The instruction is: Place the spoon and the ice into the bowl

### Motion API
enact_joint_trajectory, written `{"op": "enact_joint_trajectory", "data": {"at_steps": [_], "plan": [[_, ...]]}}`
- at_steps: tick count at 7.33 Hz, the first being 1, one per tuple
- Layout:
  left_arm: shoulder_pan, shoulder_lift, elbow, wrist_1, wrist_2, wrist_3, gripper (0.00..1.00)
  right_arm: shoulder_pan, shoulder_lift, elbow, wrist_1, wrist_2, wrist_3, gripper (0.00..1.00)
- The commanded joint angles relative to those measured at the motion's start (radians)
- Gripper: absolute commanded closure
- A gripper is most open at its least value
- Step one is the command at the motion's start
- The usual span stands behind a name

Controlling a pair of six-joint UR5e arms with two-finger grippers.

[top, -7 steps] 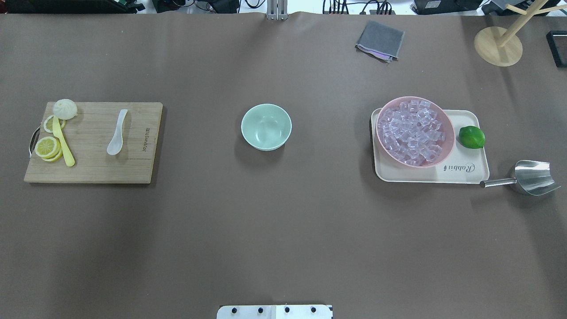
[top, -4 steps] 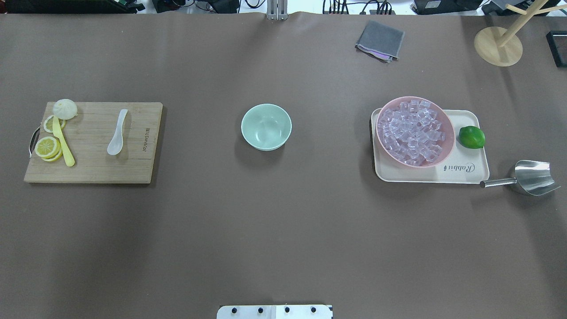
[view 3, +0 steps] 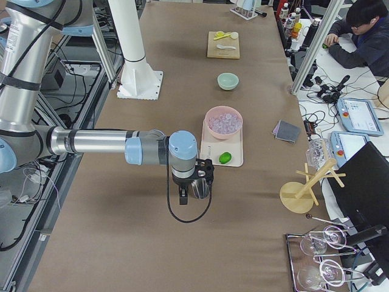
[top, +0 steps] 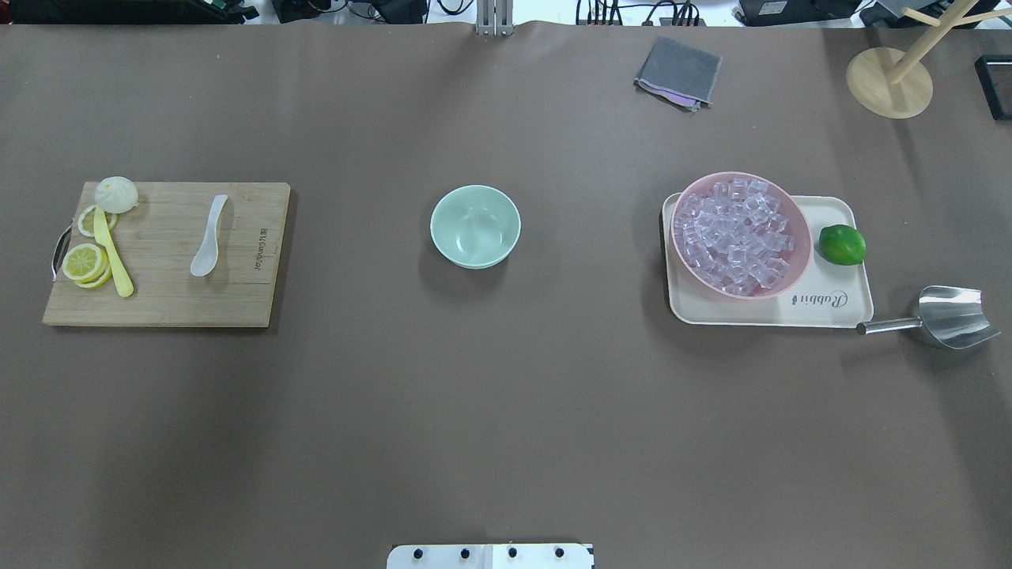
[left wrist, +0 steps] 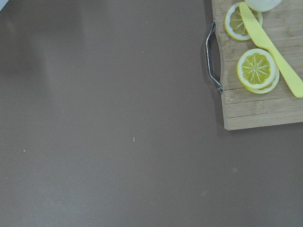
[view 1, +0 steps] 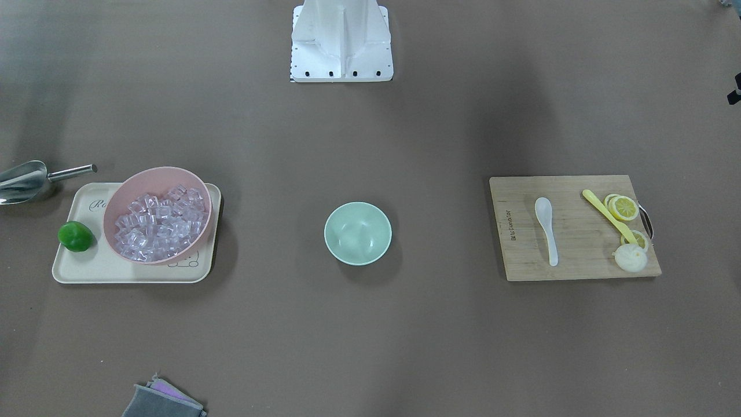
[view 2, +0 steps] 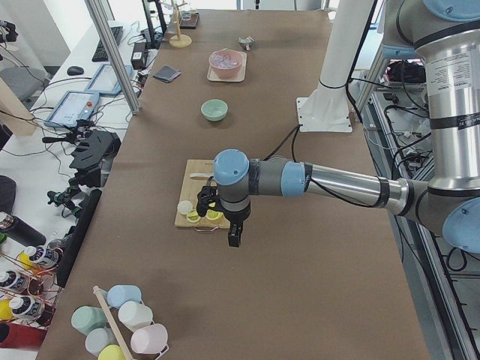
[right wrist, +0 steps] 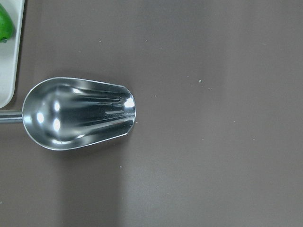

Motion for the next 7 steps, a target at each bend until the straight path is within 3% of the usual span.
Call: {"op": "enact_joint_trajectory", "data": {"at_steps": [1, 5, 7], "plan": [[-0.001, -0.001, -0.004, -0.001, 0.005, -0.005, 0.02, 0.021, 0.011, 0.022, 0.001, 0.001, -0.002, 0.00], [-0.005, -0.033, -0.006, -0.018, -0.002, -0.008, 0.02, 0.032, 0.044, 0.096, 0.001, -0.007, 0.008, 0.00], [-0.008, -0.062, 0.002, -0.143, -0.003, -0.007, 0.02, 0.033, 0.123, 0.101, 0.001, -0.008, 0.011, 0.00]]}}
